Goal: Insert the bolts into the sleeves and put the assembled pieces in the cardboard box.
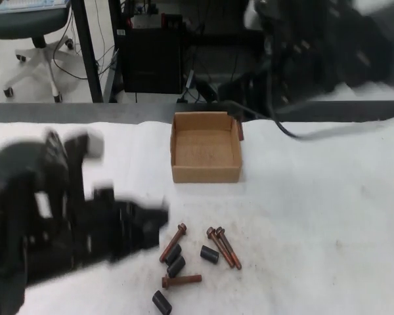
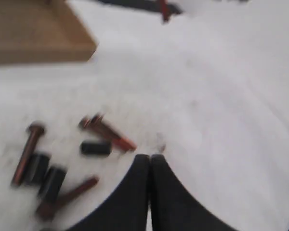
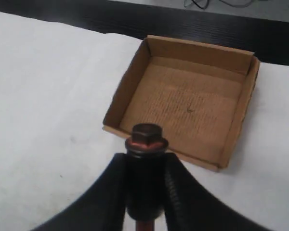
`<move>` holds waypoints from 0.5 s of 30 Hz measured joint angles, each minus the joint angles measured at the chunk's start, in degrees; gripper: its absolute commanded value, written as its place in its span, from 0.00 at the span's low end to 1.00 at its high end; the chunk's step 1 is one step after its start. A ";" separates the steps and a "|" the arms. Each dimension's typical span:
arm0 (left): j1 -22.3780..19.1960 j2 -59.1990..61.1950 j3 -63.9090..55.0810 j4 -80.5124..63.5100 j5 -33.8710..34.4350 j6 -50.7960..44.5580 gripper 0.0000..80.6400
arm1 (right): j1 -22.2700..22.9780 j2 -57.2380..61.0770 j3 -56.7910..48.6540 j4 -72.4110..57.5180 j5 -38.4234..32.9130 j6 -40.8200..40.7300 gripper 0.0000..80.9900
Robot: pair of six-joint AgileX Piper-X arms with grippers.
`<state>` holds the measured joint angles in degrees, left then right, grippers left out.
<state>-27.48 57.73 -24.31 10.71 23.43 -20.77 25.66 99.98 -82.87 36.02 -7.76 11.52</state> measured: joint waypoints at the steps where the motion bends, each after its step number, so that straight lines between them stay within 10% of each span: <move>1: 0.00 0.00 0.00 3.29 -0.61 1.27 0.00 | -0.22 2.76 -2.99 1.86 -0.05 -0.40 0.01; 15: 0.00 0.00 0.00 15.46 -4.51 5.37 0.00 | -0.33 32.09 -34.61 14.01 -0.31 -2.10 0.01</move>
<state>-27.48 57.73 -24.31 26.17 18.92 -15.40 25.33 132.06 -117.48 50.03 -8.07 9.42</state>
